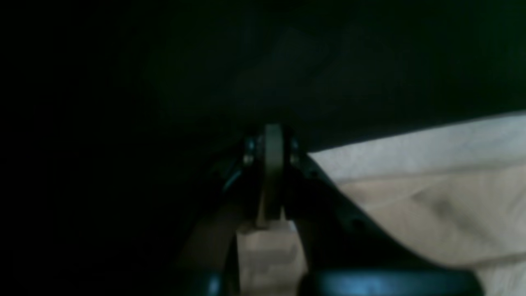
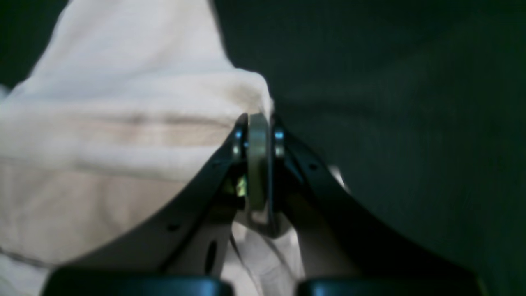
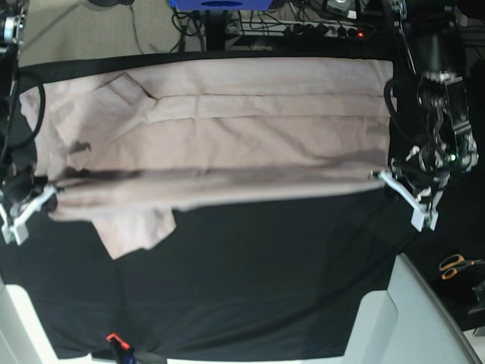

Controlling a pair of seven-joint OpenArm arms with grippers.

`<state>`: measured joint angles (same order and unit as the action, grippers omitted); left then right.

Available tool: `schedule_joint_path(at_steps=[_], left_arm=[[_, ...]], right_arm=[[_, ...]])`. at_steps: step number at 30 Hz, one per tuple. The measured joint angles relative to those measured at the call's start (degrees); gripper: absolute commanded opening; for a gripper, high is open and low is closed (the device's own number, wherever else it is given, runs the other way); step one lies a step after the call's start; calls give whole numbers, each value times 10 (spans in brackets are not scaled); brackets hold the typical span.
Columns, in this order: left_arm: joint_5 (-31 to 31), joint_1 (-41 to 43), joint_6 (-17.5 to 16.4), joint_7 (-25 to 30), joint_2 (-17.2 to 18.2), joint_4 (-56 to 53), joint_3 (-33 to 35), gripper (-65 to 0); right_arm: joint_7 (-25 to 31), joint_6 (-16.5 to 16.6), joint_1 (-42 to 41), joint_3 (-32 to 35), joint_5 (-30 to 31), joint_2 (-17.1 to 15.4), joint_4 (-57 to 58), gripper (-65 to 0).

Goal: Fold the T-shirt properly
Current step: 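Lift the side edge with both grippers and fold it over the shirt, then grasp the sleeve with the right gripper and pull it across the shirt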

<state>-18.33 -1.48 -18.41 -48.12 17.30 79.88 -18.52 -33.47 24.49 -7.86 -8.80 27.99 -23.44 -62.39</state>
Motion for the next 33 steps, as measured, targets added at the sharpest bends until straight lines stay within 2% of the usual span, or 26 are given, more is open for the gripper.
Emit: schedule_joint_path(at_steps=[7, 9, 12, 15, 16, 18, 20, 22, 24, 27, 29, 33], left_arm=[[5, 72, 1, -8, -9, 27, -1, -650], [5, 85, 1, -8, -11, 27, 0, -650], [5, 97, 2, -8, -11, 27, -2, -650], [5, 96, 2, -7, -16, 28, -5, -650], [5, 96, 2, -7, -17, 28, -6, -650], [5, 96, 2, -6, -17, 28, -5, -650], [5, 96, 2, -6, -17, 28, -5, -650], [5, 95, 2, -6, -17, 28, -5, -650], [5, 96, 2, -6, -17, 28, -4, -650], [5, 96, 2, -6, -18, 28, -1, -650], [5, 96, 2, -6, -17, 28, -1, -650], [3, 96, 2, -6, -18, 28, -5, -650]], right_arm=[[-28, -5, 35, -14, -2, 17, -4, -645], [-32, -2, 42, -13, 1, 25, -4, -594], [-86, -3, 46, -13, -1, 24, -29, -417], [-92, -2, 54, -38, 3, 27, -95, -263], [-89, -2, 59, -59, 2, 35, -124, -240], [-94, -5, 65, -85, -7, 45, -168, -240], [-97, 0, 57, -83, -21, 45, -177, -231], [-99, 2, 15, -57, -58, 45, -140, -230], [-73, 1, -44, -6, -90, 44, -66, -230], [31, 9, -121, 63, -111, 51, 70, -230], [69, 4, -158, 98, -132, 53, 165, -230], [164, -1, -216, 153, -136, 47, 341, -230]])
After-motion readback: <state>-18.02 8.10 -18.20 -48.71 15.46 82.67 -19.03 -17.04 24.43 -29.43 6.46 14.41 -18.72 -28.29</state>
